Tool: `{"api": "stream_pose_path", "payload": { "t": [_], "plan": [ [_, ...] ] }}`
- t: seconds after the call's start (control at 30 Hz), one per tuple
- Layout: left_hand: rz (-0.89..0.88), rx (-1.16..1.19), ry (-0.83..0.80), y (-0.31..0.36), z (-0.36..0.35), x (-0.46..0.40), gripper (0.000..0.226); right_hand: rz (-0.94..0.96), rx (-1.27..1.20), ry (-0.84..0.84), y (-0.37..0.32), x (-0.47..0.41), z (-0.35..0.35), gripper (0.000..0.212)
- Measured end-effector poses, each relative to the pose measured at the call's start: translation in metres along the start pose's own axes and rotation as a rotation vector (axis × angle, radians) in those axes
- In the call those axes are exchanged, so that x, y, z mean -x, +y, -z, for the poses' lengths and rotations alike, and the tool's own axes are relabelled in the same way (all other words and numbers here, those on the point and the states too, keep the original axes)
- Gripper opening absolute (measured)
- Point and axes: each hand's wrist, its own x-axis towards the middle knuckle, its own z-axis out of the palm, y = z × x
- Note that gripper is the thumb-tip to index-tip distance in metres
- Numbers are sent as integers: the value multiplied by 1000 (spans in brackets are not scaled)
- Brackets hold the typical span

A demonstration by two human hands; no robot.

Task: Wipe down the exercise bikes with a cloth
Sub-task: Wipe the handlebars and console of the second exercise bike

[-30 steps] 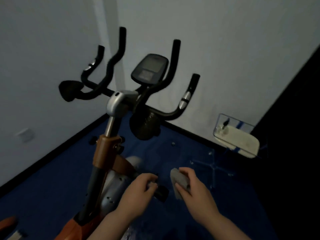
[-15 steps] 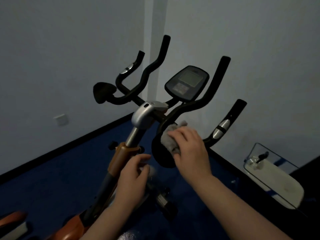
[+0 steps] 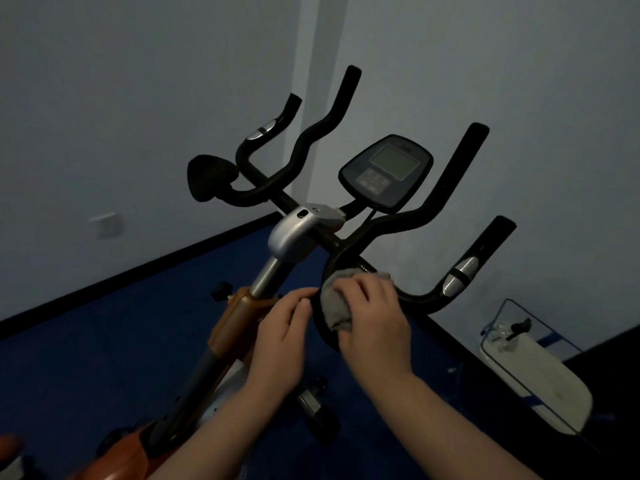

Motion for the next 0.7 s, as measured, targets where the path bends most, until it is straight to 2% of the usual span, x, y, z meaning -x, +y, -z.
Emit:
{"api": "stream_pose_path", "payload": {
  "t": [0.07, 0.13, 0.2, 0.27, 0.33, 0.43, 0.47, 0.6, 0.7],
  "plan": [
    [-3, 47, -10, 0, 2, -2, 27, 120, 10, -108, -1, 13, 2, 61],
    [-15, 81, -18, -1, 0, -3, 28, 180, -22, -99, 8, 5, 9, 58],
    [-44, 94, -10, -1, -1, -5, 31, 122, -66, 8, 9, -13, 14, 53],
    [-45, 127, -9, 0, -4, -6, 34, 63, -42, 16, 1, -20, 12, 50],
    [-44, 145, -14, 0, -6, -8, 35, 105, 5, -82, 0, -10, 6, 51],
    [-46, 114, -55, 3, -7, -15, 36, 344, 63, -297, 14, 12, 16, 47],
    [-60, 78, -66, 5, -8, -19, 35, 364, 54, -317, 21, 12, 24, 46],
    [-170, -131, -100, 17, -20, -44, 34, 237, -38, -141, 36, -17, 40, 48],
    [-167, -227, -123, 14, -32, -51, 37, 137, -67, -167, 35, -9, 29, 41]
  ]
}}
